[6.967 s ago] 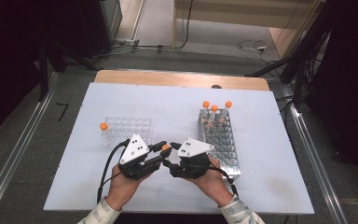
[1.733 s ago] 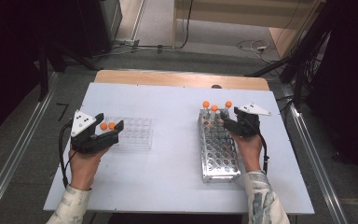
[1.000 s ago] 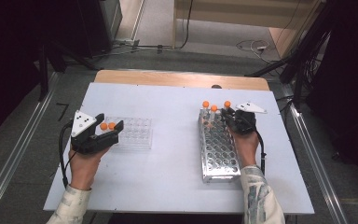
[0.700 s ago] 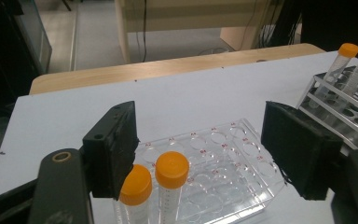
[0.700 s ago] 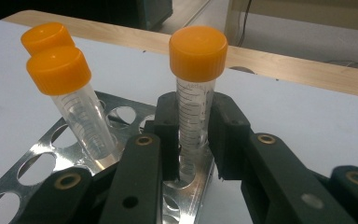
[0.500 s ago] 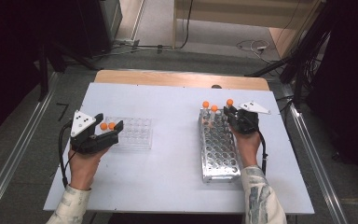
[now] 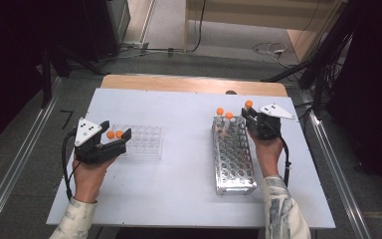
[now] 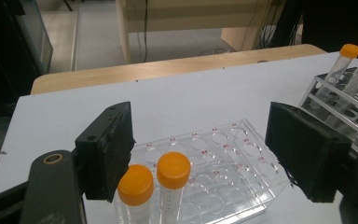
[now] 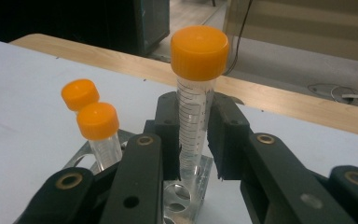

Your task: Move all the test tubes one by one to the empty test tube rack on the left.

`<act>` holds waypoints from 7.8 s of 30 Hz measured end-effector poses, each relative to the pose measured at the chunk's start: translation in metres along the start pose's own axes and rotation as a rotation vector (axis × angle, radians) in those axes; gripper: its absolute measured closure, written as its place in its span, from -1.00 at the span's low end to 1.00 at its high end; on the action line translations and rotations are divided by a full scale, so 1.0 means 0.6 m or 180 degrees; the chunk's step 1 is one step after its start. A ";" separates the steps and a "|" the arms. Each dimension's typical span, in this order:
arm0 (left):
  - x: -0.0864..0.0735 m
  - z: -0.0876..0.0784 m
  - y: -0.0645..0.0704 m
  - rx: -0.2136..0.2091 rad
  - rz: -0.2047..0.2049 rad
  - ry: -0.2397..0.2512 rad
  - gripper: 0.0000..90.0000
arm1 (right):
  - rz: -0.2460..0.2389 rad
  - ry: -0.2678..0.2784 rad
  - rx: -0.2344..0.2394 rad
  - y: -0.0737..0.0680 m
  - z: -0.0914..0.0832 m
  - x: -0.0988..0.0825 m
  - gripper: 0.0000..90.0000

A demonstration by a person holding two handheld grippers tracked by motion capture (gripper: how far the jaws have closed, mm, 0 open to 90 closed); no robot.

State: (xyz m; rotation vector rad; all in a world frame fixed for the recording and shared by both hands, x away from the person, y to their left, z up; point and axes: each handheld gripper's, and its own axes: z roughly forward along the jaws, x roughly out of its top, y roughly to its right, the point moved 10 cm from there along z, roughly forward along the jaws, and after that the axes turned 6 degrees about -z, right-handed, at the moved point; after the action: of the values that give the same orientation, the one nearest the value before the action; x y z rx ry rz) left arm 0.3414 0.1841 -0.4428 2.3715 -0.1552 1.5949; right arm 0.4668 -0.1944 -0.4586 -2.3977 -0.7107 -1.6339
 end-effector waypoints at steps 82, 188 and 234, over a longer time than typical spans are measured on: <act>-0.015 0.003 0.057 -0.0228 0.0192 -0.0094 -0.55 | -0.0718 0.0000 0.1287 -0.288 -0.112 -0.018 0.61; -0.056 -0.004 0.224 -0.1342 0.0465 -0.0140 0.55 | -0.0795 -0.0176 0.1699 -0.380 -0.105 -0.037 -0.30; 0.006 -0.023 0.121 -0.1003 0.0063 0.0173 0.55 | -0.0721 -0.0188 0.1512 -0.341 -0.102 -0.031 -0.35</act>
State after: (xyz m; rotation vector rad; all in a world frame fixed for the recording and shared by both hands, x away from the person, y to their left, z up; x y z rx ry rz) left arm 0.3129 0.1191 -0.4225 2.0908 -0.3892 1.5148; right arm 0.3155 -0.0443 -0.4794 -2.0852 -1.2585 -1.2784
